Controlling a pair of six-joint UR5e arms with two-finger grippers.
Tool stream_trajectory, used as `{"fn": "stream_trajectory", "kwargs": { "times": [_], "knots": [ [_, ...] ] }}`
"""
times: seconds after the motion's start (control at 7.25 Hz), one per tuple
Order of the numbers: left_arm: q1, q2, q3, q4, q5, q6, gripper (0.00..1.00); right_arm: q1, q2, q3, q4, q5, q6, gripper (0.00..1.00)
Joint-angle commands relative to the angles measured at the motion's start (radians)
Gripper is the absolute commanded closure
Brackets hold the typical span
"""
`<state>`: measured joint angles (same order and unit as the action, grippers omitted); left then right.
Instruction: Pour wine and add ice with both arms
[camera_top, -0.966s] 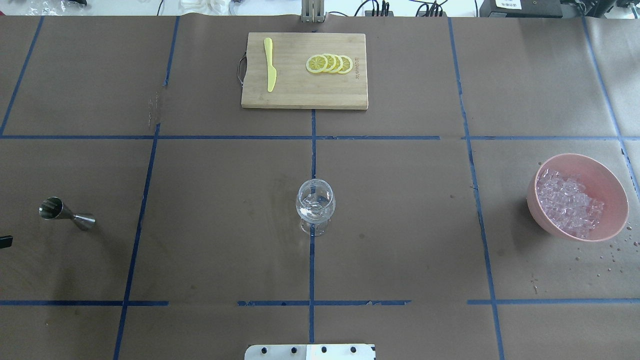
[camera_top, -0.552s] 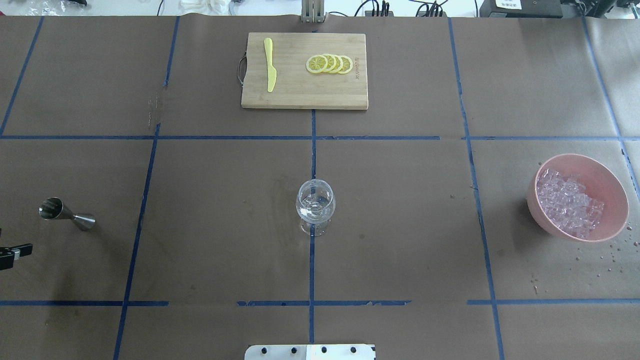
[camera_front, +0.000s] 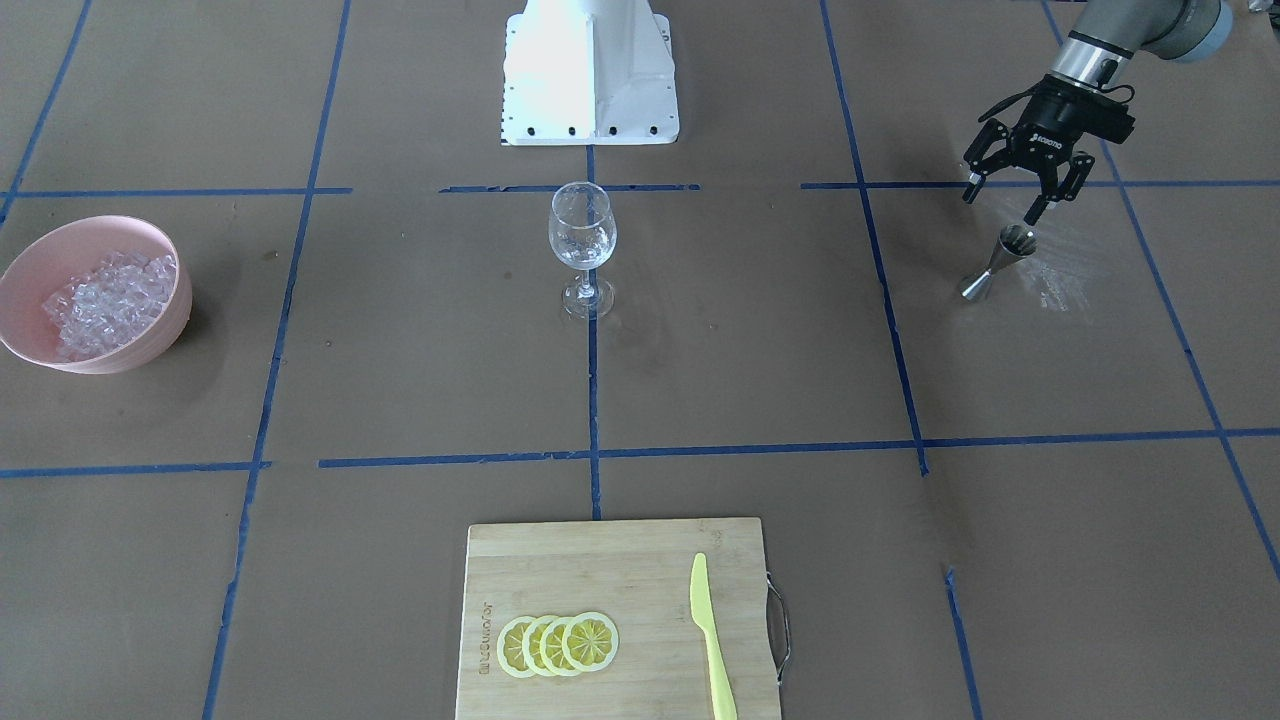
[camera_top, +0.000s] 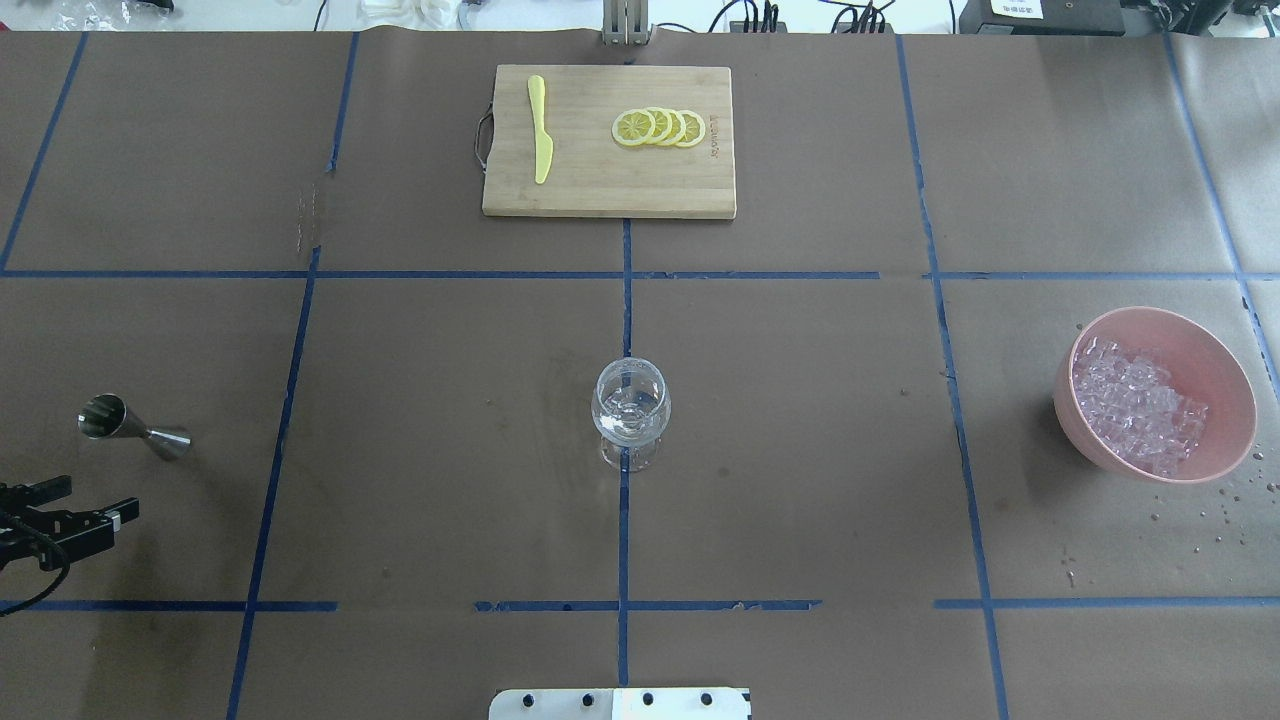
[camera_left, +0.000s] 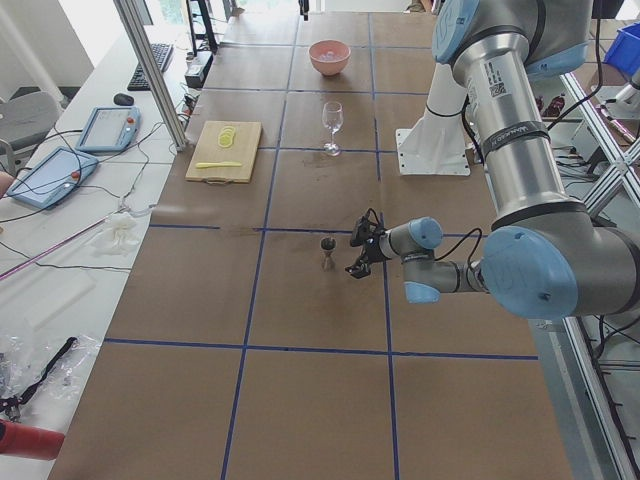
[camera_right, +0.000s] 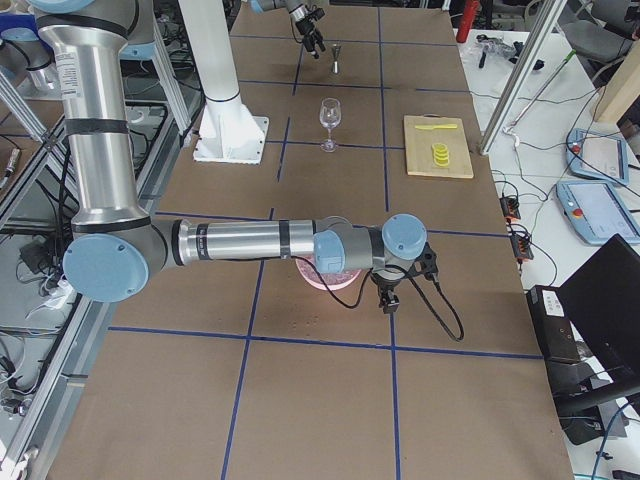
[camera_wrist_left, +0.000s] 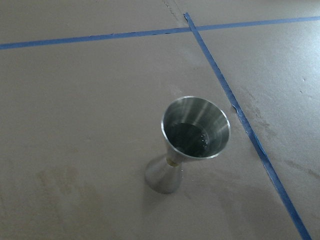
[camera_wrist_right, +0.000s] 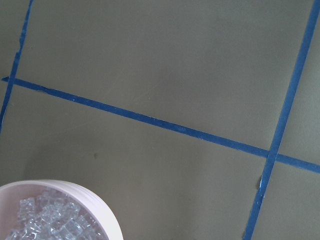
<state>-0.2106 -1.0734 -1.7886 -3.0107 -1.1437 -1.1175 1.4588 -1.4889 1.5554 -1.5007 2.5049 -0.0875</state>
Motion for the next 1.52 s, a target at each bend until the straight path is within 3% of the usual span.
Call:
{"fn": "stream_trajectory", "kwargs": {
  "times": [0.0, 0.28, 0.41, 0.55, 0.83, 1.38],
  "knots": [
    [0.080, -0.055, 0.041, 0.067, 0.230, -0.007, 0.01, 0.000, -0.001, -0.001, 0.000, 0.017, -0.001, 0.00],
    [0.086, -0.092, 0.064, 0.068, 0.345, -0.013, 0.01, 0.000, -0.001, 0.002, 0.002, 0.017, 0.000, 0.00],
    [0.095, -0.139, 0.118, 0.067, 0.460, -0.015, 0.01, 0.000, -0.001, 0.002, 0.002, 0.017, -0.001, 0.00],
    [0.097, -0.182, 0.161, 0.068, 0.517, -0.013, 0.01, 0.000, -0.001, 0.002, 0.002, 0.017, -0.001, 0.00],
    [0.097, -0.239, 0.237, 0.068, 0.562, -0.013, 0.02, 0.000, -0.001, 0.002, 0.002, 0.017, -0.001, 0.00],
    [0.099, -0.253, 0.258, 0.047, 0.683, -0.015, 0.23, 0.000, -0.001, 0.018, 0.002, 0.017, 0.000, 0.00]
  ]
}}
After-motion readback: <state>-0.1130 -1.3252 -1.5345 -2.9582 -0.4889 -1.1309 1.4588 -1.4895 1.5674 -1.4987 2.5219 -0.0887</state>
